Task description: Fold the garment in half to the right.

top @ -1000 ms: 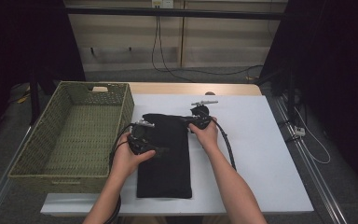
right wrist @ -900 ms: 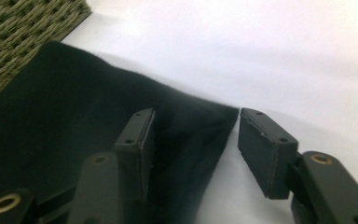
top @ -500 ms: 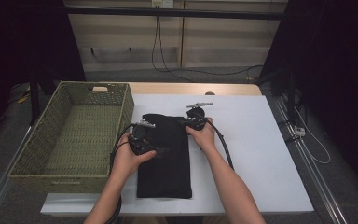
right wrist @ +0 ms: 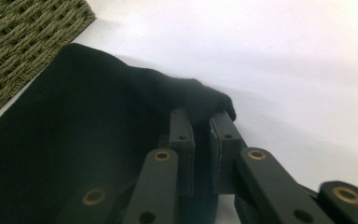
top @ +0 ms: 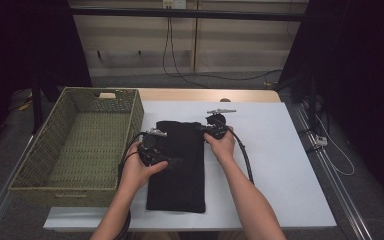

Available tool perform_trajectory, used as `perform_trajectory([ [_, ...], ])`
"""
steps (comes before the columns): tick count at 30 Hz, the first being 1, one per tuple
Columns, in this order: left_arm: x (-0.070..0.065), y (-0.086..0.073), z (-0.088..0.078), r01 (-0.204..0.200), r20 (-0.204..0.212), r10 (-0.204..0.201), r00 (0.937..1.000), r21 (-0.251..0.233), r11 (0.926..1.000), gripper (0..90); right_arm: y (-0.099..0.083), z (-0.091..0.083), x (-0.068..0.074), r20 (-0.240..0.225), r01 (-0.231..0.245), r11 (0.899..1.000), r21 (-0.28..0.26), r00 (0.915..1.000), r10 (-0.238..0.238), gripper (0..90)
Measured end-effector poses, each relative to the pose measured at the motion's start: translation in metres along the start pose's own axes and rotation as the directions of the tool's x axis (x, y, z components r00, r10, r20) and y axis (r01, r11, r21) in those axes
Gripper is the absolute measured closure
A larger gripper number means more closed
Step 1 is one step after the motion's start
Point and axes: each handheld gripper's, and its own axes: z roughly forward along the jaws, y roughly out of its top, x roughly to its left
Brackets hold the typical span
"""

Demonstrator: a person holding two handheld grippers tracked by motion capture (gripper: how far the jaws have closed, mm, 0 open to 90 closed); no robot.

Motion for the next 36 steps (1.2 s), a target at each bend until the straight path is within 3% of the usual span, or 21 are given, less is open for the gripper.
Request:
perform_trajectory([
  [9,0.001,0.001,0.0,-0.003,0.003,0.003,1.0,-0.001,1.0,9.0,-0.007,-0.031,-0.03,0.064,-0.074,0.995,-0.062,0.995,0.077,82.5],
  [17,0.0,0.002,0.003,-0.005,0.018,0.005,0.9998,0.002,1.0,9.0,-0.014,-0.05,-0.049,0.101,-0.093,0.993,-0.076,0.9898,0.1,82.4],
  [36,-0.001,0.003,0.009,-0.012,0.023,0.011,0.9997,0.016,0.9998,9.2,-0.035,-0.084,-0.08,0.183,-0.148,0.98,-0.134,0.9681,0.171,82.4],
])
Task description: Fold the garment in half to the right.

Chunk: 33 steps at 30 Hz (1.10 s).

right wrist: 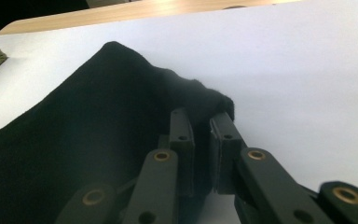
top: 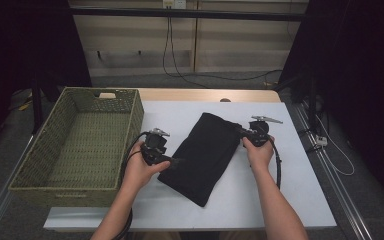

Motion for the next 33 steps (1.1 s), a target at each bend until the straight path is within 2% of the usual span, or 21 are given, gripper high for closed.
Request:
perform_trajectory([
  [2,0.0,0.0,0.001,-0.001,0.003,0.001,1.0,0.0,1.0,9.0,-0.002,-0.005,-0.007,0.013,-0.003,1.0,-0.003,0.9999,0.003,82.3],
  [12,-0.001,0.0,0.008,-0.016,0.003,0.016,0.9999,0.014,0.9998,9.4,-0.007,-0.02,-0.023,0.037,-0.026,1.0,-0.016,0.999,0.026,82.2],
  [21,0.002,-0.002,0.014,-0.01,0.002,0.01,0.9999,0.018,0.9998,10.1,-0.014,-0.032,-0.041,0.07,-0.04,0.999,-0.013,0.9967,0.041,81.6],
  [28,0.004,-0.003,0.017,-0.005,0.0,0.005,1.0,0.024,0.9997,10.9,-0.019,-0.036,-0.048,0.105,0.031,0.999,0.027,0.9939,-0.033,82.1],
  [30,0.003,-0.002,0.017,-0.012,0.002,0.012,0.9999,0.024,0.9996,10.9,-0.02,-0.037,-0.049,0.11,0.023,0.999,0.025,0.9936,-0.025,82.0],
  [33,0.002,-0.002,0.017,-0.013,0.005,0.013,0.9999,0.018,0.9997,11.0,-0.023,-0.038,-0.053,0.087,-0.006,1.0,0.019,0.9962,0.004,79.6],
])
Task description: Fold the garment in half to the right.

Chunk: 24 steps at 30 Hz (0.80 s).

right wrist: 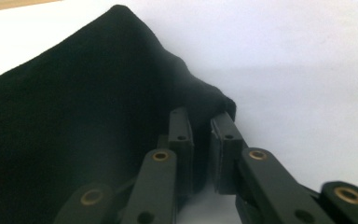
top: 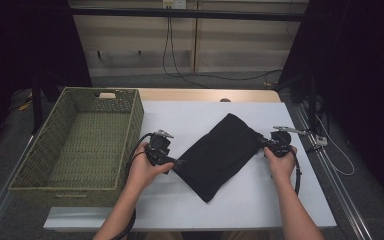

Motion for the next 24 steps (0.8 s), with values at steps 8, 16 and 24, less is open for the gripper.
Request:
perform_trajectory([
  [8,0.0,0.001,-0.001,0.001,0.004,-0.001,1.0,-0.002,1.0,10.9,0.015,-0.009,-0.008,0.03,0.036,0.999,-0.004,0.9989,-0.036,47.9],
  [16,0.001,0.001,-0.001,0.003,0.003,-0.003,1.0,0.0,1.0,10.7,0.022,-0.001,-0.008,-0.006,0.054,0.998,0.011,0.9985,-0.054,34.4],
  [24,0.0,0.002,-0.003,0.002,0.005,-0.002,1.0,-0.015,0.9999,10.8,0.021,0.017,0.003,-0.016,0.11,0.992,0.065,0.9939,-0.109,30.9],
])
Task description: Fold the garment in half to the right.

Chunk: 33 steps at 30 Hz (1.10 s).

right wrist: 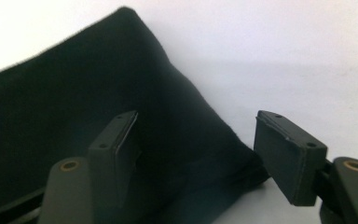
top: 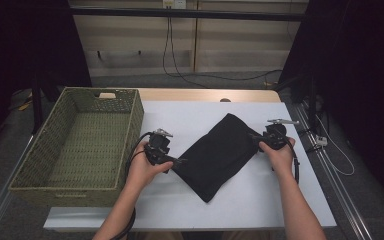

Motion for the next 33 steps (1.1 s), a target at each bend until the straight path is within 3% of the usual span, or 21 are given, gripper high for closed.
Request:
perform_trajectory([
  [12,0.001,-0.001,0.0,0.001,-0.002,-0.001,1.0,0.007,1.0,10.6,-0.005,0.005,0.0,0.059,0.037,0.997,0.073,0.9974,-0.041,29.8],
  [21,0.003,-0.002,-0.005,-0.003,-0.011,0.003,0.9999,0.001,1.0,10.5,-0.006,0.002,0.007,0.11,-0.012,0.996,0.089,0.9939,0.002,32.9],
  [27,0.003,-0.002,-0.007,-0.007,-0.015,0.007,0.9999,-0.001,1.0,10.5,-0.006,0.002,0.009,0.118,-0.022,0.996,0.09,0.9929,0.011,36.4],
  [33,-0.001,-0.001,-0.006,-0.013,-0.011,0.013,0.9999,-0.003,0.9999,10.6,-0.008,0.0,0.013,0.119,-0.036,0.996,0.084,0.9925,0.025,45.7],
])
